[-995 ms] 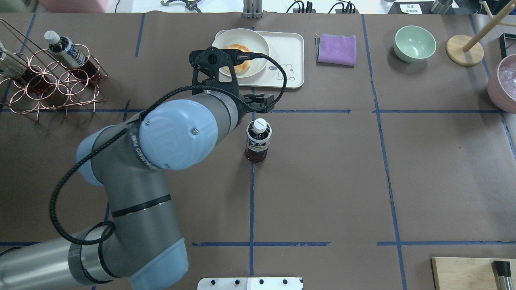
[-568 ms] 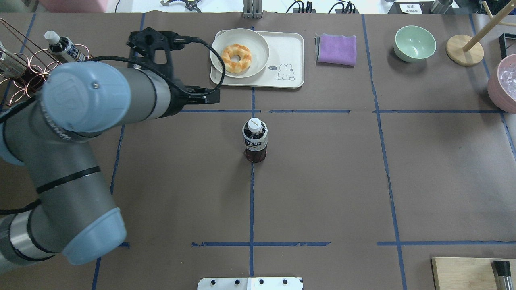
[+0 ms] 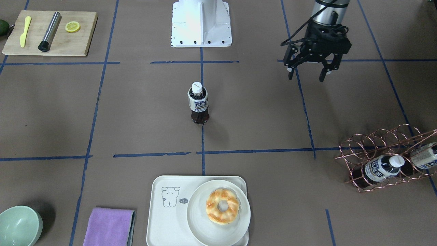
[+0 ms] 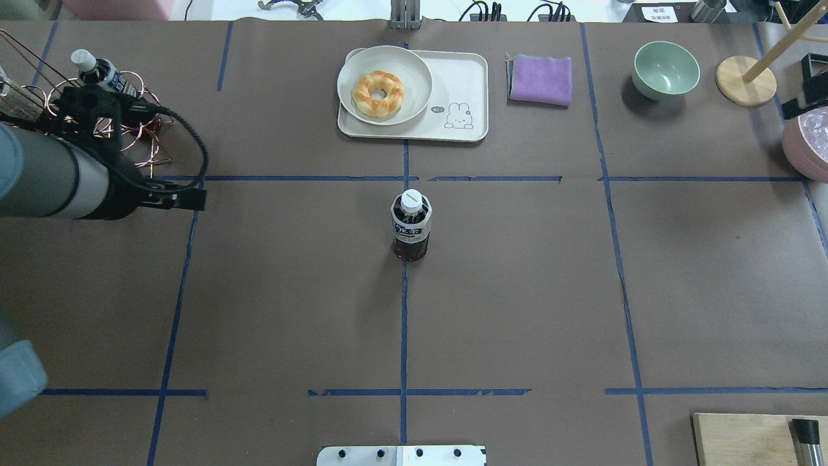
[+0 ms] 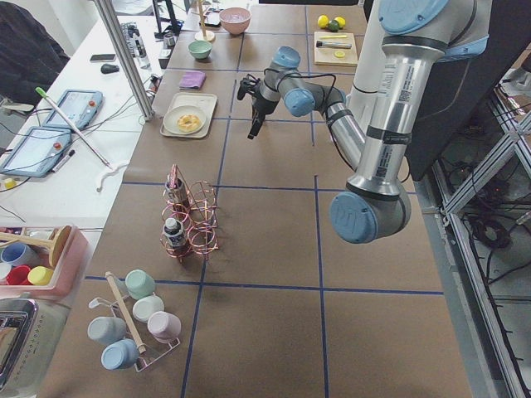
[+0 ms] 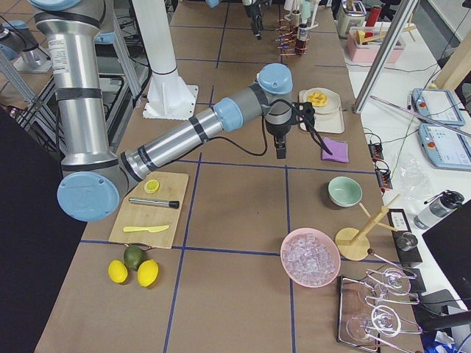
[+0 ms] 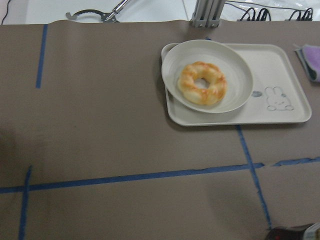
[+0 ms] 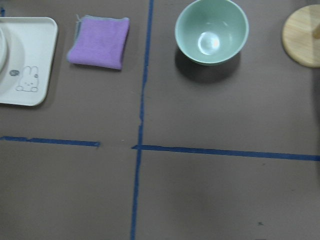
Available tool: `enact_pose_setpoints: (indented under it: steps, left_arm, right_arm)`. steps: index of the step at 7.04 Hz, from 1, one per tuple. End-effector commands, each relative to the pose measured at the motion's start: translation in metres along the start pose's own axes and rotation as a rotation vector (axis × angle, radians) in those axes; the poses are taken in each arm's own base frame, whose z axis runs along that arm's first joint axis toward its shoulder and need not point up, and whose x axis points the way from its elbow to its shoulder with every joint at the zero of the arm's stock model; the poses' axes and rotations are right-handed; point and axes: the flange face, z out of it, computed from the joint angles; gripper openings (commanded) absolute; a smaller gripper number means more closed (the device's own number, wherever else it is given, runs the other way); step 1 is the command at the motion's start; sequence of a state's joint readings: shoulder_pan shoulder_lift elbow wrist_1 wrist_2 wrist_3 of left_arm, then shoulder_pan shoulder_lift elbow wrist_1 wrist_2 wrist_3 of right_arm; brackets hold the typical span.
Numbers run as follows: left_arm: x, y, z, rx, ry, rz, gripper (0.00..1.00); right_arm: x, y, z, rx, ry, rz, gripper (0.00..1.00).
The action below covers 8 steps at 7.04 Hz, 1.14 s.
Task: Place tea on tray
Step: 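Open the left gripper and withdraw the left arm toward the rack, then move the right gripper over the standing tea bottle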
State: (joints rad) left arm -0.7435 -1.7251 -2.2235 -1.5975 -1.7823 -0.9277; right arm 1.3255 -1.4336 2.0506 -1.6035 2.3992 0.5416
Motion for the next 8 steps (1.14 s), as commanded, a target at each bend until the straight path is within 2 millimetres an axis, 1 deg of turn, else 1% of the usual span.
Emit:
enact_pose_setpoints:
  steps: [1,2,3,4,5,6,7,8]
  left_arm:
    - [-0.096,0.015,0.001,-0.124,-0.057,0.047,1.00]
    - [-0.146,0.020,-0.008,-0.172,-0.063,0.066,1.00]
    - [-0.188,0.021,-0.017,-0.210,-0.039,0.082,1.00]
    - [-0.230,0.027,-0.014,-0.244,-0.059,0.094,1.00]
    - [-0.269,0.024,-0.009,-0.260,-0.081,0.081,1.00]
    - [-0.302,0.021,-0.005,-0.270,-0.097,0.104,1.00]
    - [-0.325,0.017,-0.004,-0.265,-0.111,0.074,1.00]
    - [-0.329,0.017,-0.001,-0.270,-0.114,0.068,1.00]
  right_arm:
    - [-0.120,0.005,0.021,0.010,-0.033,0.055,1.00]
    - [-0.179,0.014,0.040,0.011,-0.046,0.104,1.00]
    - [-0.233,0.029,0.060,0.003,-0.061,0.135,1.00]
    - [-0.273,0.042,0.074,0.012,-0.037,0.161,1.00]
    - [-0.317,0.053,0.081,0.011,0.013,0.148,1.00]
    - [-0.352,0.069,0.089,0.009,0.052,0.117,1.00]
    - [-0.368,0.081,0.098,0.008,0.052,0.127,1.00]
    - [-0.401,0.090,0.104,0.005,0.036,0.148,1.00]
